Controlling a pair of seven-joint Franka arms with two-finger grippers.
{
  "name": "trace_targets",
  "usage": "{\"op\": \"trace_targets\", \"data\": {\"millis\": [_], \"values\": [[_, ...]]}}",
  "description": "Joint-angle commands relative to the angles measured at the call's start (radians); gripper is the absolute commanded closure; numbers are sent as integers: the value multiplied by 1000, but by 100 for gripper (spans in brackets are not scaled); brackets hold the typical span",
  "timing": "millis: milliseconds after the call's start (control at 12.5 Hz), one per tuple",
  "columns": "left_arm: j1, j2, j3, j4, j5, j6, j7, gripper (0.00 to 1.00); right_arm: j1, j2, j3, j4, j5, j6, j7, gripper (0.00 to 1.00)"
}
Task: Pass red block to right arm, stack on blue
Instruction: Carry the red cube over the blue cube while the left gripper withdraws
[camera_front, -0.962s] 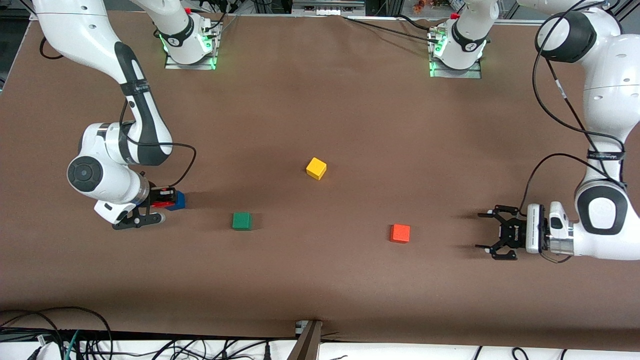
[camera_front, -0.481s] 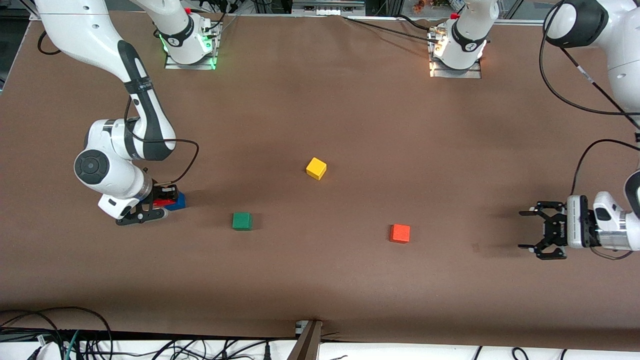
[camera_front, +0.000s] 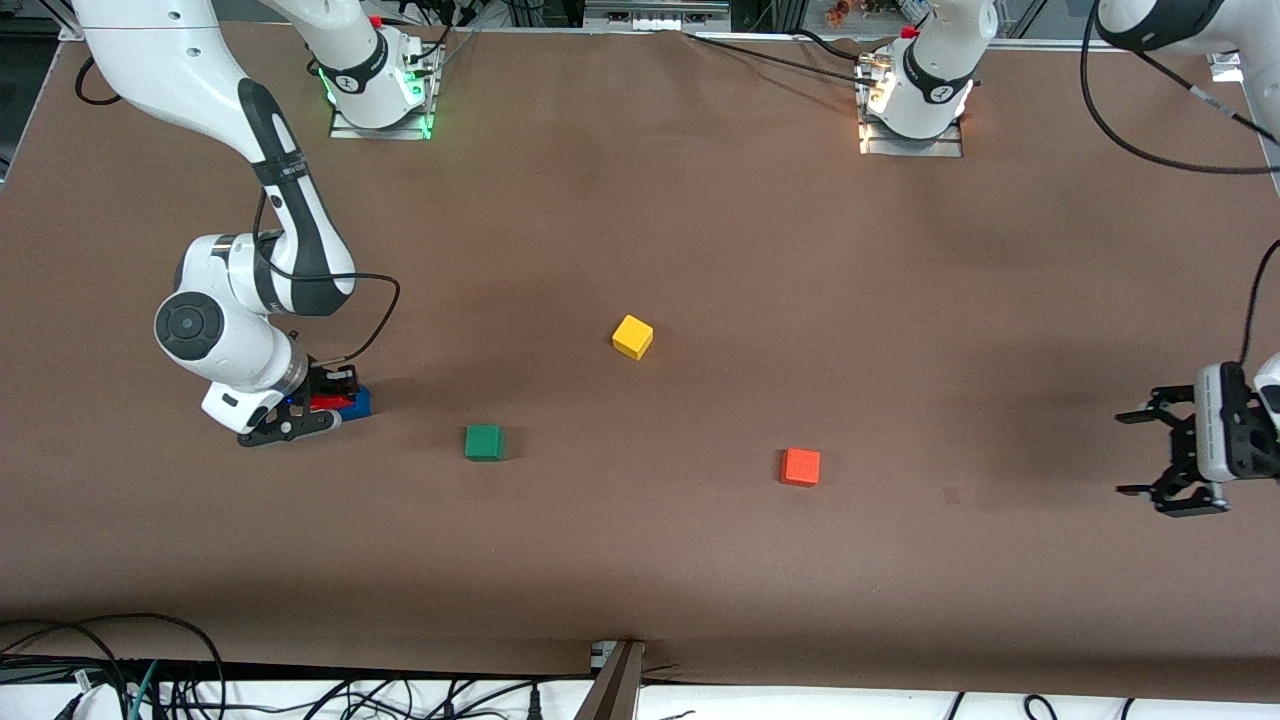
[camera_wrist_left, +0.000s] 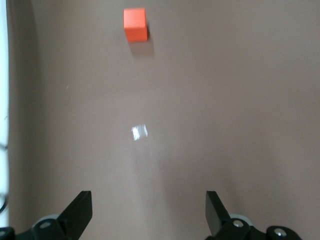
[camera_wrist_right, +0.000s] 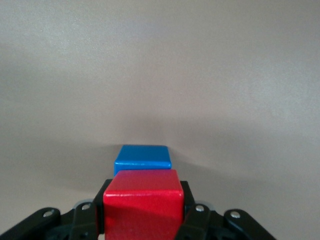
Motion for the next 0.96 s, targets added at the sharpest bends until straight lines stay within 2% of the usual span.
{"op": "trace_targets", "data": {"millis": [0, 160, 881], "values": [[-52, -117, 22, -27, 142, -15, -113, 0, 1, -41, 3, -46, -16, 18, -13, 100], [-69, -174, 23, -30, 177, -52, -165, 0, 1, -41, 3, -48, -16, 23, -13, 100], [-80, -321, 8, -28, 188, -188, -411, 0, 1, -38, 16, -48, -12, 43, -10, 100]]}}
